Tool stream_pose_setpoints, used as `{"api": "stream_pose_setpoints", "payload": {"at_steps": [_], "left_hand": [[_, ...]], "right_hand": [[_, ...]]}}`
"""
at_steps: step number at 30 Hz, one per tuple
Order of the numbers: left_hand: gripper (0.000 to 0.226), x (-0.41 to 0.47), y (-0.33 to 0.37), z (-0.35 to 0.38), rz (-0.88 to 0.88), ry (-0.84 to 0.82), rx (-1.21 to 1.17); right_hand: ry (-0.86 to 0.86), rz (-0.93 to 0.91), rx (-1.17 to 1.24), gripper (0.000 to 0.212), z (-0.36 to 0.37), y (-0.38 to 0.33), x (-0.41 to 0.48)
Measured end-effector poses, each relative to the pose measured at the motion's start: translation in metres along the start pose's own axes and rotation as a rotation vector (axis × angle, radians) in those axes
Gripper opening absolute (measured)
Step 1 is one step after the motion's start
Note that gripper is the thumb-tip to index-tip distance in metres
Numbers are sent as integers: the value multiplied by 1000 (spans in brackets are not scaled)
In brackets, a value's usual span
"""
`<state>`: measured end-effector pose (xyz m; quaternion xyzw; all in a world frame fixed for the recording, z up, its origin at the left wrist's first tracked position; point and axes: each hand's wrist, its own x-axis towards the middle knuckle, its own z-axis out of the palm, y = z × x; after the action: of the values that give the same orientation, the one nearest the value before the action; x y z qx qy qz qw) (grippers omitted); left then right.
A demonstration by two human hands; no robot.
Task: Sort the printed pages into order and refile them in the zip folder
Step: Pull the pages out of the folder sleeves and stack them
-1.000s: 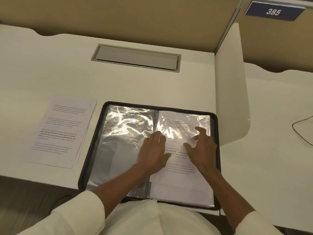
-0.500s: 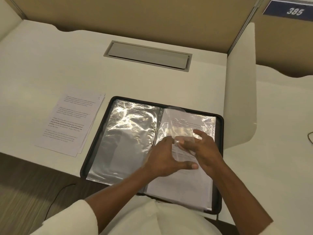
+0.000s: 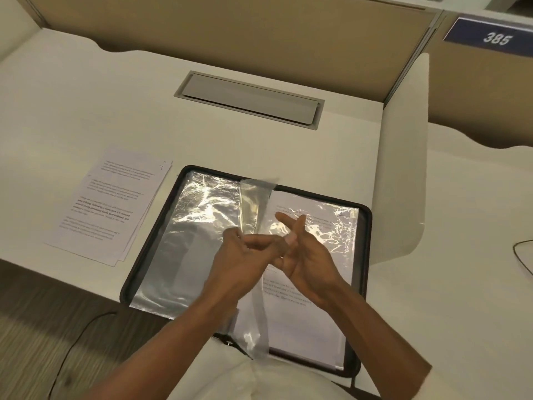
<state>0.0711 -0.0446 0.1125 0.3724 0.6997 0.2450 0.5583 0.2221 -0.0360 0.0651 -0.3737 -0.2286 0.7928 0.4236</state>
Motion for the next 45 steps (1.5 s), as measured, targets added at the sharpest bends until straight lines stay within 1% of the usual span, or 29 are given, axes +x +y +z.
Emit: {"api": "stream_pose_setpoints", "payload": {"at_steps": [1, 3, 4, 5, 6, 8, 10, 12, 14, 16, 17, 21, 24, 29, 32, 34, 35, 37, 38, 40, 41, 43, 45], "left_hand": [[82, 1, 0, -4, -8, 12, 45], [32, 8, -4, -14, 29, 95, 181], [14, 13, -6, -19, 40, 126, 201], [16, 19, -8, -25, 40, 145, 186], [20, 23, -9, -31, 33, 156, 167], [21, 29, -9, -45, 18, 164, 165], [20, 36, -11, -62, 18, 182, 215], [20, 47, -15, -82, 20, 210, 348], [21, 59, -17, -100, 10, 231, 565], [24, 69, -17, -113, -20, 267, 741], [26, 75, -18, -118, -37, 283, 783], [27, 99, -25, -132, -90, 349, 808], [27, 111, -29, -135, -97, 398, 839], [43, 125, -38, -131, -131, 410, 922], [49, 131, -43, -124, -136, 450, 1003], [50, 134, -46, -119, -106, 487, 1019], [55, 135, -47, -117, -85, 516, 1033], [67, 139, -49, -112, -11, 575, 1104], [67, 140, -50, -109, 31, 610, 1144], [61, 139, -46, -100, 129, 670, 1167], [57, 136, -42, -94, 182, 674, 1151], [43, 128, -31, -77, 273, 620, 1082], [29, 121, -23, -55, 328, 523, 976]], "right_hand": [[-8, 0, -13, 68, 4, 2, 0], [-4, -17, -25, 66, 7, 5, 3], [-4, -28, -38, 68, 6, 6, 5], [-11, -45, -83, 69, 5, 5, 6], [-4, -63, -181, 68, 1, 4, 8], [60, -102, -491, 57, -8, -1, 10], [179, -160, -828, 45, -25, -5, 16], [296, -197, -1175, 42, -50, -5, 24], [359, -196, -1465, 47, -79, -3, 32], [385, -184, -1623, 52, -103, -2, 36], [395, -185, -1673, 55, -112, -2, 37], [505, -154, -1748, 74, -134, -3, 40], [552, -102, -1737, 88, -137, -4, 42], [576, -114, -1784, 91, -134, -1, 41], [567, -135, -1804, 90, -129, -6, 39], [594, -197, -1856, 86, -127, -12, 40], [611, -225, -1905, 83, -127, -16, 40], [621, -244, -1975, 74, -129, -26, 43], [611, -237, -1975, 68, -130, -31, 45], [587, -216, -1925, 52, -131, -43, 49], [575, -198, -1894, 44, -129, -50, 51], [549, -136, -1835, 30, -122, -63, 56], [532, -67, -1772, 19, -113, -75, 62]]}}
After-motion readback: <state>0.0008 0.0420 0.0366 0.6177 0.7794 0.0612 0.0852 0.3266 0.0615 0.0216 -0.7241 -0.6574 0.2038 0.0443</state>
